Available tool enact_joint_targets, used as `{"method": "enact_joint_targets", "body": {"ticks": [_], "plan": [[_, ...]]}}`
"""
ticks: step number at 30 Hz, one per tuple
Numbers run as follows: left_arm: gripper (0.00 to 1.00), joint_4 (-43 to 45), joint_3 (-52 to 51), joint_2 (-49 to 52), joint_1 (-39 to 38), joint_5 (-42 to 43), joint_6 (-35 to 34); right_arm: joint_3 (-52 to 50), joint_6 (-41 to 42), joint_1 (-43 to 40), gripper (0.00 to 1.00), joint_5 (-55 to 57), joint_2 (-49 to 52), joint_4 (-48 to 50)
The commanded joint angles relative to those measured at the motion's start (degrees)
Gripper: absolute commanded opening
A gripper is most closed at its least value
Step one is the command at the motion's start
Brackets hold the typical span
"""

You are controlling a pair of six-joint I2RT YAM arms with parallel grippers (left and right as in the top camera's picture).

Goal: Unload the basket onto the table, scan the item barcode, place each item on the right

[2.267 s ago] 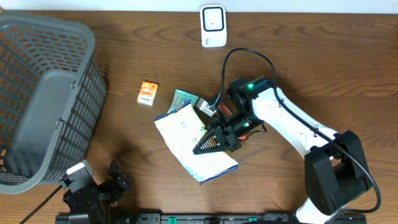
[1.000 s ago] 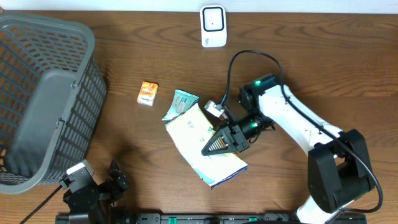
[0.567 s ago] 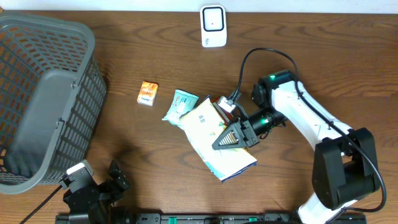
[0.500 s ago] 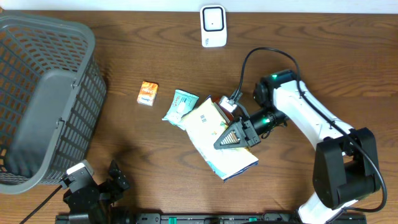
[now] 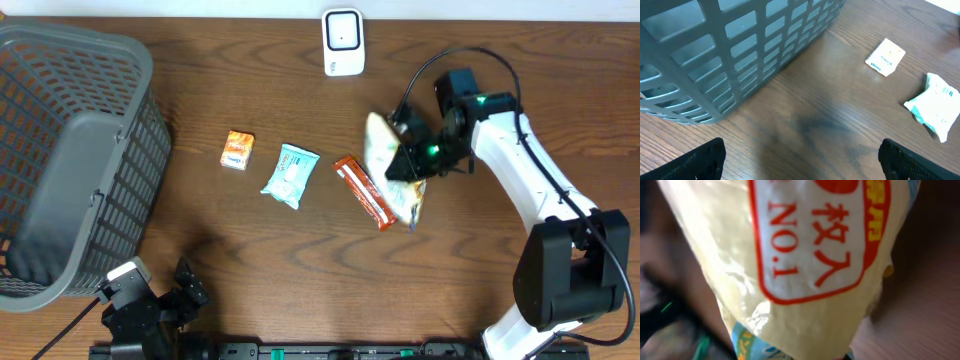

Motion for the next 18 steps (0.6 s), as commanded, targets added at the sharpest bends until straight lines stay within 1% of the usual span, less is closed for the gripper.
{"method": "enact_joint_targets", "body": {"ticks": [1,3,9,14,18], "plan": [[0.98,0.0,0.0,-0.1,0.2,-0.3,-0.1,6.0,10.3,0.6,0.01,15.2,-1.3,0.7],[0.98,0.0,0.0,-0.1,0.2,-0.3,-0.1,8.5,11.9,0.7,0.01,21.0,-1.3,3.1],[0.98,0.0,0.0,-0.1,0.2,-0.3,-0.1,9.9,11.7,0.7,0.01,28.3,-1.3,9.6],[0.98,0.0,0.0,-0.1,0.2,-0.3,-0.1,10.1,9.2,1.7,0.01,28.9,-0.1,15.4],[0.98,0.0,0.0,-0.1,0.2,-0.3,-0.1,11.9,9.2,3.8,0.01,32.3,2.5,19.3]]}}
